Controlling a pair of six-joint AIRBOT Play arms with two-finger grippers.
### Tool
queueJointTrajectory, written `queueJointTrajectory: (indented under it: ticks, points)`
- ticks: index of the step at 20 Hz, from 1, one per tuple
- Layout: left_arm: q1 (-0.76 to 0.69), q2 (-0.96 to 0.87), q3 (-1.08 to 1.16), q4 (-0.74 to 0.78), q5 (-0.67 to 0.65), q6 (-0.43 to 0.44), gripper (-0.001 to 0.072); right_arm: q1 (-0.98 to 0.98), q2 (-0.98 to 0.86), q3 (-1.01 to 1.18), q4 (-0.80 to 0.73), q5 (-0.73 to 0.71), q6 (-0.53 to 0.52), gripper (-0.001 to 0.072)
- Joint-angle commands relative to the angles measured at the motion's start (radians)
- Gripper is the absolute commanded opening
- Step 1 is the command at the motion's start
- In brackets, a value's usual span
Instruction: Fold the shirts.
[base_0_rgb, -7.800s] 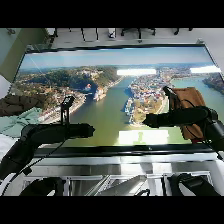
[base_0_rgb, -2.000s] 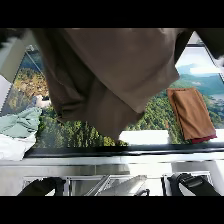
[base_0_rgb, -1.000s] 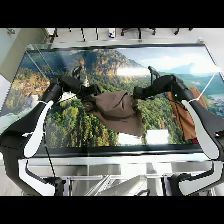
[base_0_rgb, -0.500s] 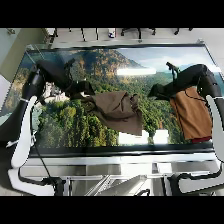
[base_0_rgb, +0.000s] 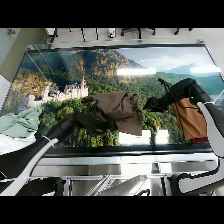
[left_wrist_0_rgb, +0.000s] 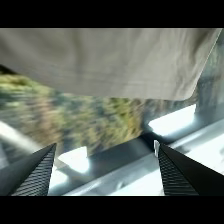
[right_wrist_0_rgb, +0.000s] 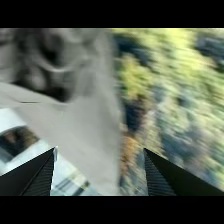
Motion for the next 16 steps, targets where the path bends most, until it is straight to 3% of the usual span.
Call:
queueJointTrajectory:
  ticks: [1, 11, 15, 16]
  points:
    - [-0.138, -0.067, -0.044, -0.072, -0.238, -0.057, 0.0692, 0.053, -0.015, -0.008, 0.08, 0.025, -0.057, 0.0599]
    - [-0.163, -0.356, 0.248, -0.071, -0.233, -0.064, 0.068, 0.17, -0.127, -0.008, 0.081, 0.129, -0.082, 0.06]
    - [-0.133, -0.363, 0.259, -0.07, -0.217, -0.063, 0.018, 0.177, -0.142, -0.006, 0.132, 0.225, -0.082, 0.0598]
    - [-0.124, -0.363, 0.259, -0.07, -0.203, -0.063, 0.012, 0.178, -0.142, -0.002, 0.134, 0.253, -0.078, 0.0584]
